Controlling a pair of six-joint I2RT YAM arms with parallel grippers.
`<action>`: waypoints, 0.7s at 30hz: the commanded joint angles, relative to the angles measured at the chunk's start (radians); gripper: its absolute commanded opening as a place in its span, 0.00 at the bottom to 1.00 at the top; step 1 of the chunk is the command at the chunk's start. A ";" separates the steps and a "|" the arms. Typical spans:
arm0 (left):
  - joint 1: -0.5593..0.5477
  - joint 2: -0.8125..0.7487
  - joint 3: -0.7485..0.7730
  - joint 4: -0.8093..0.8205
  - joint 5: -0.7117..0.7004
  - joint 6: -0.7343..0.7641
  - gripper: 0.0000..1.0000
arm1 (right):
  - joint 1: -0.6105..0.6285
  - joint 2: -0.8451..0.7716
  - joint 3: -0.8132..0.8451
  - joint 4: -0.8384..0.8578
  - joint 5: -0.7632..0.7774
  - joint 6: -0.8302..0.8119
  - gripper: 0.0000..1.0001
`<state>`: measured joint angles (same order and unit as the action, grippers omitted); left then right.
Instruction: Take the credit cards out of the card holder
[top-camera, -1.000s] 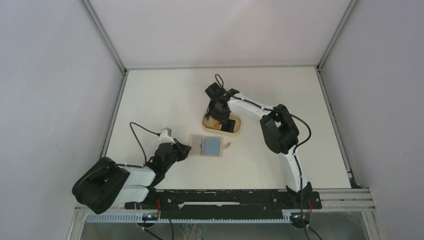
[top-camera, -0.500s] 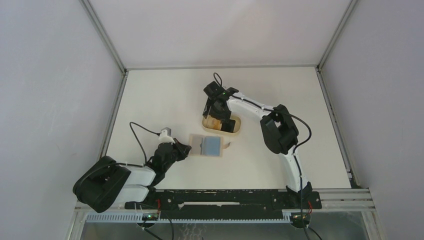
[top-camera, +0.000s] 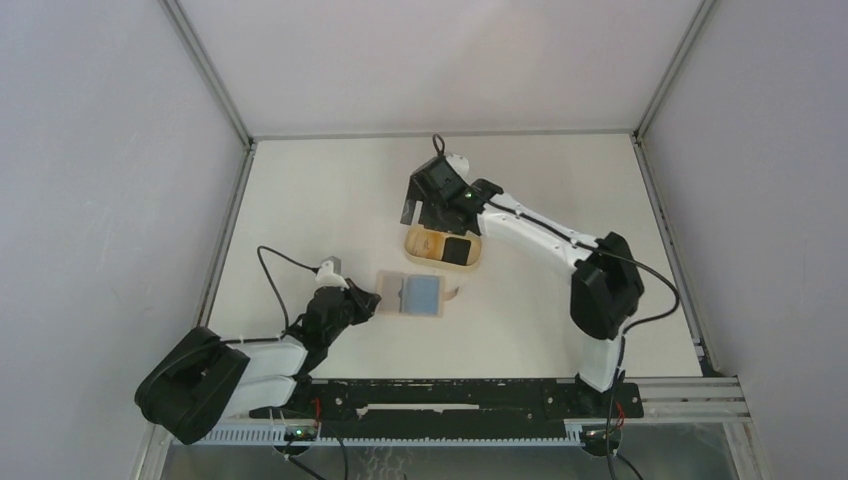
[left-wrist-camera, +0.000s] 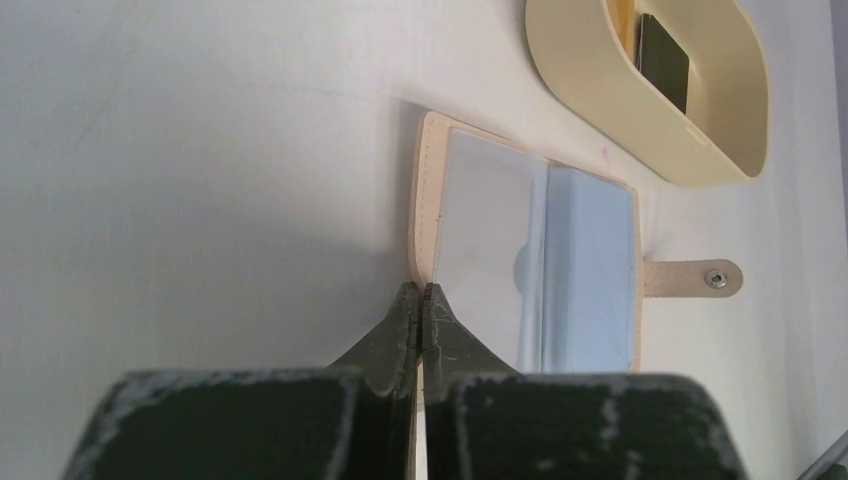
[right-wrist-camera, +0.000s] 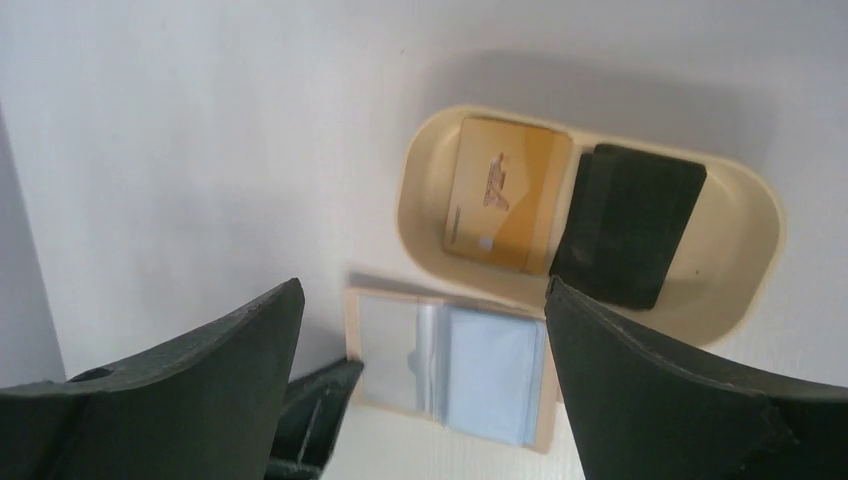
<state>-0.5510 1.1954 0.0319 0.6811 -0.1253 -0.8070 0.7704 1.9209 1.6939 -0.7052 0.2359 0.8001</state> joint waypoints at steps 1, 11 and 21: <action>0.005 -0.059 -0.070 -0.177 0.000 0.026 0.00 | 0.061 -0.162 -0.204 0.197 0.038 -0.100 0.99; 0.005 -0.058 -0.040 -0.223 0.035 0.020 0.00 | 0.159 -0.209 -0.478 0.276 0.112 -0.170 0.97; 0.006 0.029 0.014 -0.218 0.058 0.003 0.00 | 0.122 -0.116 -0.498 0.348 0.079 -0.207 0.99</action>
<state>-0.5484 1.1866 0.0536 0.6121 -0.0914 -0.8131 0.9100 1.7706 1.1866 -0.4252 0.3145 0.6254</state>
